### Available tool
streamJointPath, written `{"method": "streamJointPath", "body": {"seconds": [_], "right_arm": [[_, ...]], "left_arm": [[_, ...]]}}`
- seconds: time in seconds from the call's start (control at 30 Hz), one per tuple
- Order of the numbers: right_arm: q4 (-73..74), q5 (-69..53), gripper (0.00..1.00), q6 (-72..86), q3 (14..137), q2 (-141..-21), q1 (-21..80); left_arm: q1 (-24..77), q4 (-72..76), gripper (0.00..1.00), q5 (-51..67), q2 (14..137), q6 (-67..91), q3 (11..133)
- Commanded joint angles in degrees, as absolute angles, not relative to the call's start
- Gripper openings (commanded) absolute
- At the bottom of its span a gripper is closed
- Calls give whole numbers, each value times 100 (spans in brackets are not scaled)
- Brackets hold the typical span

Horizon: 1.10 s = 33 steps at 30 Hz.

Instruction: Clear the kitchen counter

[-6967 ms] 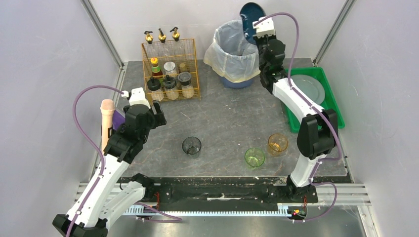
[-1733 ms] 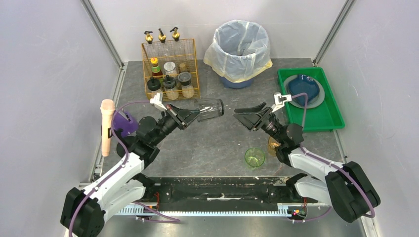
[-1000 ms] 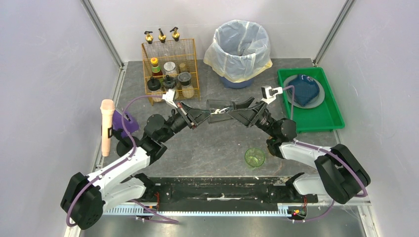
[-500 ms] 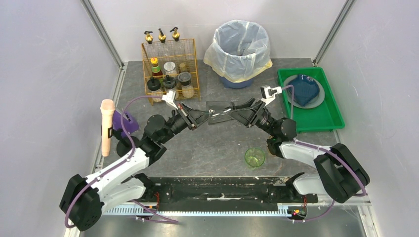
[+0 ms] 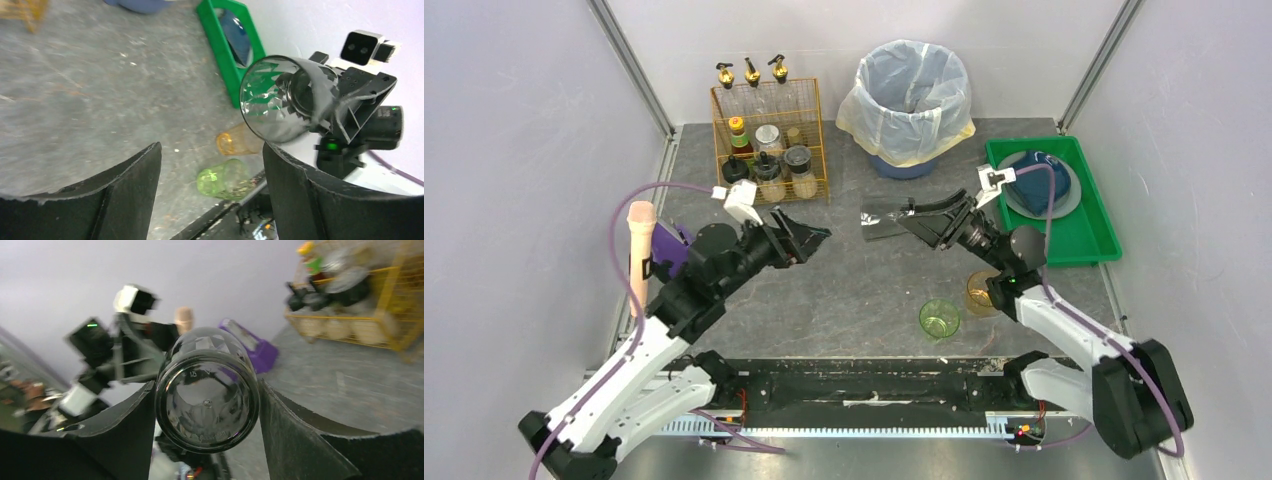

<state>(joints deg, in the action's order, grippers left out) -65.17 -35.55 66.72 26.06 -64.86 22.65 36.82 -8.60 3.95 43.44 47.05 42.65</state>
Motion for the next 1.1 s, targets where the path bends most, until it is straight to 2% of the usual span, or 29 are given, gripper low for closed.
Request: {"method": "streamJointPath", "body": {"seconds": [0.0,0.1,0.27,0.53,0.73,0.83,1.07], "right_arm": [[-2787,-3019,9,4295,3490,-5752,1938],[-1068,-2128,8,3204,4058,-5535,1717],[669,-812,3,2531,4782,-5593,1311],[1651,1819,0,2124,5514,-5910,958],[1754,3523,0,2016,5884,-6471,404],[1635,3699,0,2114,6040,-6786,-100],[1273,3228,0,2432,6175,-7712,-1221]], "left_arm": [[3665,-2964,80,-718,3901,3170,5074],[3665,-3449,81,-1238,3581,2703,5237],[3665,-3720,86,-1937,3130,2241,5117],[3665,-3744,87,-2493,2589,1859,4698],[3656,-3744,86,-2703,2311,1805,4357],[3639,-3735,86,-2730,2192,1784,4268],[3587,-3665,86,-2775,1936,1793,4190]]}}
